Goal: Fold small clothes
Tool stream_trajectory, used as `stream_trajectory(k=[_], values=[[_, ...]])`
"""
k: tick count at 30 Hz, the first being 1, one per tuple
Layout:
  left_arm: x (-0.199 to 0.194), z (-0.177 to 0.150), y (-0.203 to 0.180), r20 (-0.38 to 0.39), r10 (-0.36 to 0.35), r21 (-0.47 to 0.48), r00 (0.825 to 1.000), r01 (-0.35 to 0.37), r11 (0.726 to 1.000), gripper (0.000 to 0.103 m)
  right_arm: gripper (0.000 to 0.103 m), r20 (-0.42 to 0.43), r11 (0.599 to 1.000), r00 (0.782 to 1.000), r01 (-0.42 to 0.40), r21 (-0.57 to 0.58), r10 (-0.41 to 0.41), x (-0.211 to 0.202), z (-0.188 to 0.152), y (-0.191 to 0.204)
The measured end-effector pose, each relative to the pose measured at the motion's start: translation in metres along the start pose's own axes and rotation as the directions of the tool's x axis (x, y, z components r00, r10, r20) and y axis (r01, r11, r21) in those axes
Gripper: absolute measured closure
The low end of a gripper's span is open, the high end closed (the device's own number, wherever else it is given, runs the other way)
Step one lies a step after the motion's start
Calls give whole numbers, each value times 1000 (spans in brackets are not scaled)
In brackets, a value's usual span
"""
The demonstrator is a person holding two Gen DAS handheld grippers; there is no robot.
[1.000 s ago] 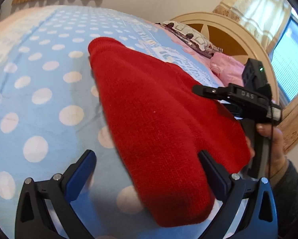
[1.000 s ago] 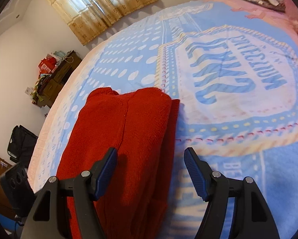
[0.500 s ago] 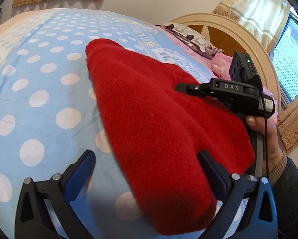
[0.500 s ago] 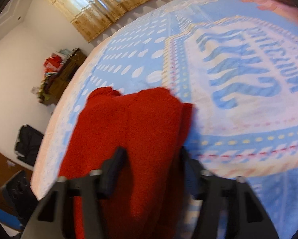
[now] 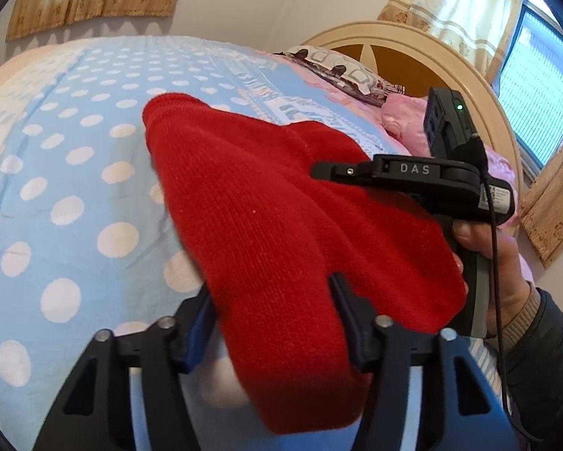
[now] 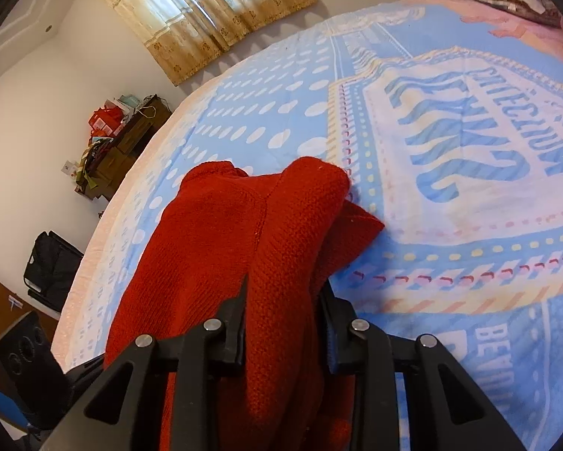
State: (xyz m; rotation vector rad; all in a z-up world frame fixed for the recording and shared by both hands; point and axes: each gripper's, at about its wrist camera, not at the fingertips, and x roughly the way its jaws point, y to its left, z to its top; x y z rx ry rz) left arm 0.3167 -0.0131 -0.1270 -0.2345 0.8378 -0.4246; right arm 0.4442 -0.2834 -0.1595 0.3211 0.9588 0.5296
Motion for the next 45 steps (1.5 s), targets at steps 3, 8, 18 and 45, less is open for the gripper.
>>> stream_trajectory(k=[3,8,18,45], values=[[-8,-1,-1,-1,23,8,1000,-23,1000,54,74,23,1000,1000,8,-22,-7,-10,-3,7],[-23,-5,-3,-4,44,31,999,-44,999,64,74,52,999,999,-6,-44,8,-24,-11,22],[-61,-21,4,-4,66,50,998,-66,997,68,75,63,994,995,-72,-87,77,-32,-30,66],[-206,-79,93,141,282,-120,949,-266,956,69,75,-93,918,943,-333,-215,320,41,-68,254]])
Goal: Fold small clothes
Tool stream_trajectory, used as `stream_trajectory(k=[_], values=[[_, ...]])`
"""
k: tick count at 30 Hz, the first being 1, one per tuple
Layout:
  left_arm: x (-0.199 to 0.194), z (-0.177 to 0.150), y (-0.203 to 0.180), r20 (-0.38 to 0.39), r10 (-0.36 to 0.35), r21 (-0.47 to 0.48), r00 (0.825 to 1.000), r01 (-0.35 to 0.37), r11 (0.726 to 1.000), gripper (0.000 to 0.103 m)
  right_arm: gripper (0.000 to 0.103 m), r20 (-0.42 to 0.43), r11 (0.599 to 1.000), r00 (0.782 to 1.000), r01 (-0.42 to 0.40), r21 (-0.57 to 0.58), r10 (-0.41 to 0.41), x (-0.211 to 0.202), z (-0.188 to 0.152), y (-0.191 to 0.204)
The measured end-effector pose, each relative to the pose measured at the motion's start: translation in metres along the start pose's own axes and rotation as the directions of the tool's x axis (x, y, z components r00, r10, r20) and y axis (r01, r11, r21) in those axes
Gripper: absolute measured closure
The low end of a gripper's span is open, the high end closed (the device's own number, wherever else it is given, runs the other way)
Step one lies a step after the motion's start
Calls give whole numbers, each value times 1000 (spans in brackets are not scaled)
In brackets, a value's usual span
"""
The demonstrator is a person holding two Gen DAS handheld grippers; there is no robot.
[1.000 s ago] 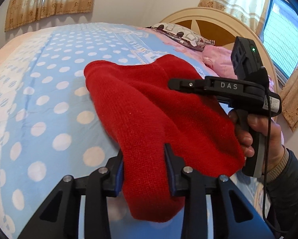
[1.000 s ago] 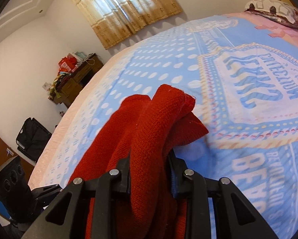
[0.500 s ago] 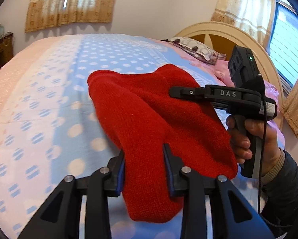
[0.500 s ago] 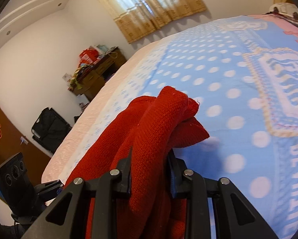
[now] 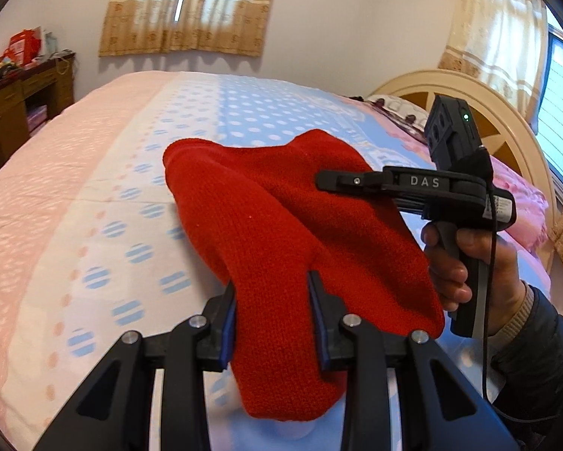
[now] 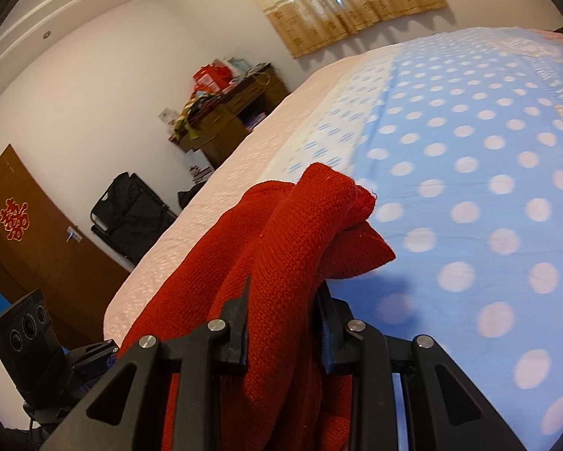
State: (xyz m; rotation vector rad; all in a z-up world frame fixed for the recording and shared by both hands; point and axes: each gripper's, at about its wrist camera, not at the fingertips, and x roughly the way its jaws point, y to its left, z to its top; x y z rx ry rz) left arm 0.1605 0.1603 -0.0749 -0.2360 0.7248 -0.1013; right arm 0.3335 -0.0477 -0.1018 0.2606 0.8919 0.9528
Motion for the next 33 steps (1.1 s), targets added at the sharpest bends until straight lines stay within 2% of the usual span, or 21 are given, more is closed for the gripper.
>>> stream_trajectory(k=[7,15,24,33], values=[[-15,-13,31,9,58,-55,998,-58,997,69,75,-45,998,998,-49,-28,48,36,-5,37],[-23,-27,53,13,90,-109,996,-88,990,69,75,-93,997,994,-63,-39,60,72,-15,59],[-21,-41,68,-9,103,-141,995,-103,985,69,75,-141,998,989,-55,-34,50,97,-22,62],[-15,-50,74,-27,109,-142,994,-112,984,69,75,-164,999,986,-31,-15,28,105,-26,52]])
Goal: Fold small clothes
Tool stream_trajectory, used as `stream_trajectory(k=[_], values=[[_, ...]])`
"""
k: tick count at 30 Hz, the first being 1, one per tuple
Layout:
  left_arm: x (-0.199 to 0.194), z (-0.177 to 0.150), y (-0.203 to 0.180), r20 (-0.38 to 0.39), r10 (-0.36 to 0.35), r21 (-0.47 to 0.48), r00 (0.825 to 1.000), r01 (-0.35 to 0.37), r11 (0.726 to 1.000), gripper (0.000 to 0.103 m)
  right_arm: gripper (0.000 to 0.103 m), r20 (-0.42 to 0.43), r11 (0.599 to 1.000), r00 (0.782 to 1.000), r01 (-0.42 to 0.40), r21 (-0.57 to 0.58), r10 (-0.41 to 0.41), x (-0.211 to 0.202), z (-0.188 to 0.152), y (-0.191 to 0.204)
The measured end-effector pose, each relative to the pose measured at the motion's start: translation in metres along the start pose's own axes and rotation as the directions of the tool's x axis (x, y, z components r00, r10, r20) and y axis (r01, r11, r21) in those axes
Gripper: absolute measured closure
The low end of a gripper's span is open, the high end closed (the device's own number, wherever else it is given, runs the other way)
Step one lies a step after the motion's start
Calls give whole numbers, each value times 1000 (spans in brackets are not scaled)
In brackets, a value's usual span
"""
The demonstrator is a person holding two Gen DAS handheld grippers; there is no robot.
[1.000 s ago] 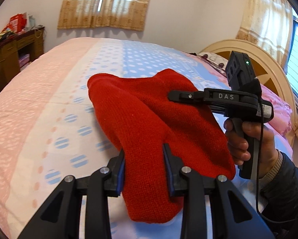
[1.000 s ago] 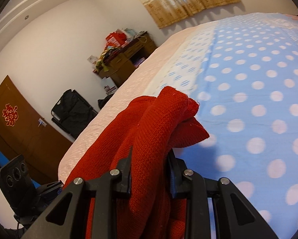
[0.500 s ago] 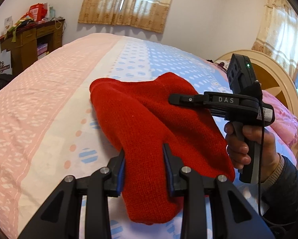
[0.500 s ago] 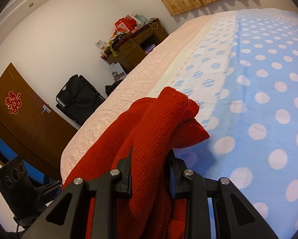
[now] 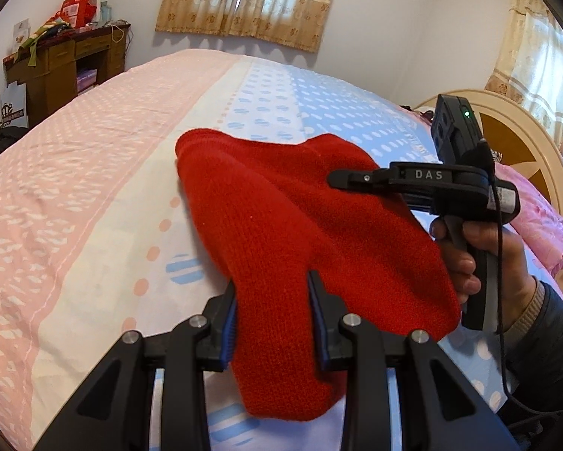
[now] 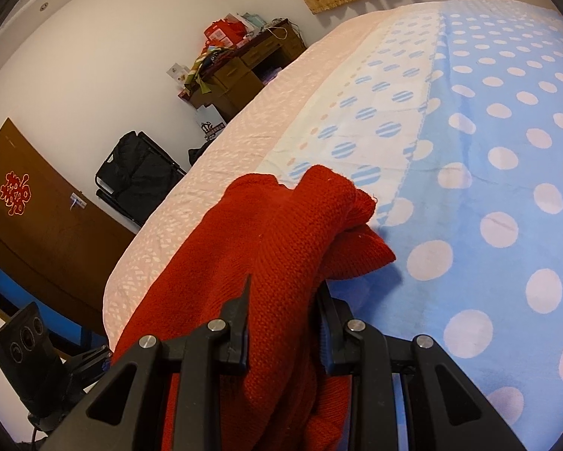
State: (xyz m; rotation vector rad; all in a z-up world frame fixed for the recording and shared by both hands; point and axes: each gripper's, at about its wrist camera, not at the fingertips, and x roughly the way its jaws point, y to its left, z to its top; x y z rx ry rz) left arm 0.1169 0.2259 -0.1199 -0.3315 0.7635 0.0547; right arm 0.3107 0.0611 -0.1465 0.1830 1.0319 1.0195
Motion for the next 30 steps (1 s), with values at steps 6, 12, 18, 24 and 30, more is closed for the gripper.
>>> stream_trajectory(k=[6,12,18,24,30], values=[[3,-5,3,-2,10,-4,1000,-10,1000,66,75,-16,1000,999,28,2,-28,4,-4,-4],[5,-7,4,-4,20,1,1000,-20,1000,59,74,-34,998,997,70,3,-70,10,-7,-9],[2,-6,3,9,41,8,999,-41,999,53,69,-33,994,993,109,-7,-109,10,-9,-10],[-18,3,3,94,75,21,993,-77,997,38,66,60,985,985,165,-47,-163,-18,-10,8],[-4,-2,25,64,107,-42,992,-104,994,29,62,152,993,987,71,-98,-55,-52,-28,45]])
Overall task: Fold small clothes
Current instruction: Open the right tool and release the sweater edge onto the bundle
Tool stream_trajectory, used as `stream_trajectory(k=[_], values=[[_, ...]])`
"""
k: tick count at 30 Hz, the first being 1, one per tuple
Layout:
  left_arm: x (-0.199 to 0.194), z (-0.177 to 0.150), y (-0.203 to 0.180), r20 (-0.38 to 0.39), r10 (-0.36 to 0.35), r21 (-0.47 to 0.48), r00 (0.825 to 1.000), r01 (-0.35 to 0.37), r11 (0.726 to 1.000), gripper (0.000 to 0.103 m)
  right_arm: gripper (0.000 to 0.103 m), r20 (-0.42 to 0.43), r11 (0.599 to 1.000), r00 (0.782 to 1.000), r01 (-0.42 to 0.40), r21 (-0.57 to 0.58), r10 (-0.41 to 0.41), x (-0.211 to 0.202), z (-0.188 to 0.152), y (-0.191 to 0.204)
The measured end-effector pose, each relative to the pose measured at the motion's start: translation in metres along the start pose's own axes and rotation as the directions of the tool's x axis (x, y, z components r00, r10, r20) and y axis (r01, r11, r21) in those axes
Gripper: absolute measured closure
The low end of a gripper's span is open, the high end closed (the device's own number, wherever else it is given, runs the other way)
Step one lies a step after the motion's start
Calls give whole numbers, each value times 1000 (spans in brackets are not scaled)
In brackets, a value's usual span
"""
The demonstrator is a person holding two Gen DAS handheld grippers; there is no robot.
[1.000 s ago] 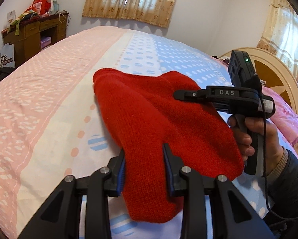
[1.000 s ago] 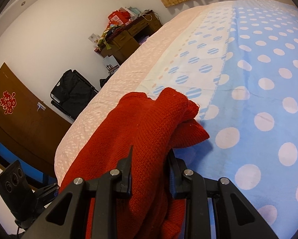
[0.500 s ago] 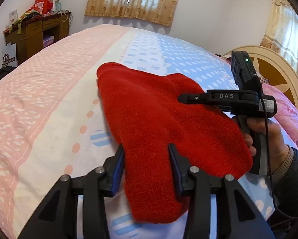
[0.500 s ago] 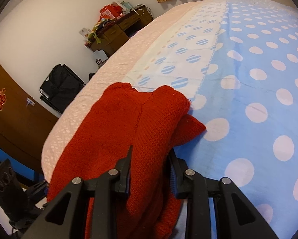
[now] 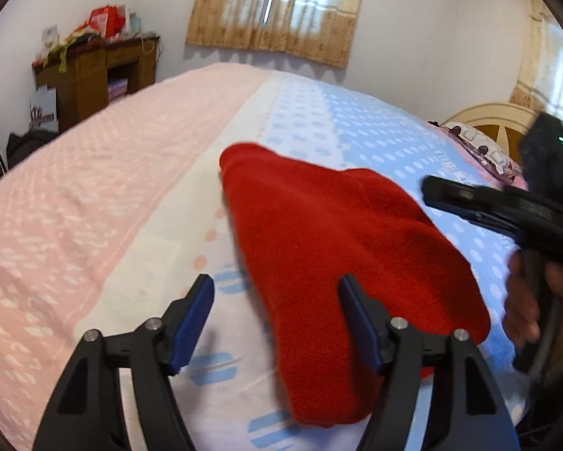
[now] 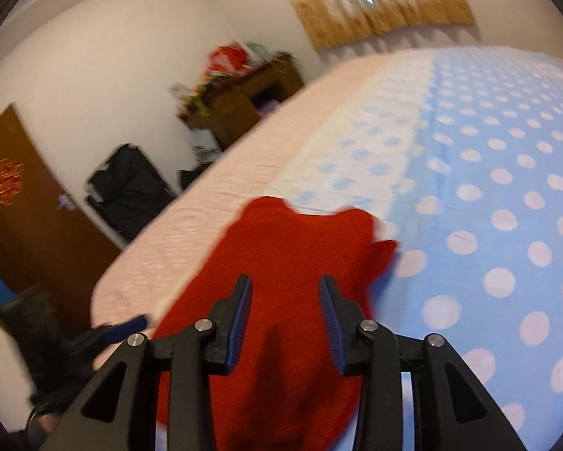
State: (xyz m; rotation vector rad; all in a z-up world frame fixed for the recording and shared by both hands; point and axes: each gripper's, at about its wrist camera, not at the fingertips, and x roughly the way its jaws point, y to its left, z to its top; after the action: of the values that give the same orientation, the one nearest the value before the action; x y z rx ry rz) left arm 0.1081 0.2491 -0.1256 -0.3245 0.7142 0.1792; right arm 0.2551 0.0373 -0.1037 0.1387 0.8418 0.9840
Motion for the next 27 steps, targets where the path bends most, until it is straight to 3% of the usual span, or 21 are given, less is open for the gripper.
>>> stream_trajectory(k=[3,6,7,10,15,20,23,24,27], values=[[4,-3,0,6,14,15,1000,-14,1000,23,57,-66,997,996,-62,-43,59,5,-17,18],[7,-5,2,-3,5,16,1000,-5,1000,18,57,-148,998,988,45,-49,-52,23,-34,13],[7,-7,2,-7,0,21,1000,0,1000,17,58,-154,998,987,49,-39,-54,25,-37,10],[5,-13,0,2,13,30,1000,-14,999,14,58,-137,997,988,65,-38,-70,20,-39,10],[2,-16,3,16,17,-2,1000,-17,1000,11,58,-128,968,973,166,-187,-191,26,-49,32],[-11,-16,2,32,26,-1,999,-26,1000,10,56,-102,976,976,180,-126,-193,9,-47,27],[-19,-11,1,38,39,-2,999,-39,999,10,40,-99,972,969,218,-89,-226,0,-44,22],[-23,-9,0,43,49,-2,998,-49,999,10,40,-100,973,969,222,-66,-227,-4,-43,19],[-46,0,-6,113,47,5,992,-48,999,8,40,-40,972,971,235,2,-235,-24,-40,16]])
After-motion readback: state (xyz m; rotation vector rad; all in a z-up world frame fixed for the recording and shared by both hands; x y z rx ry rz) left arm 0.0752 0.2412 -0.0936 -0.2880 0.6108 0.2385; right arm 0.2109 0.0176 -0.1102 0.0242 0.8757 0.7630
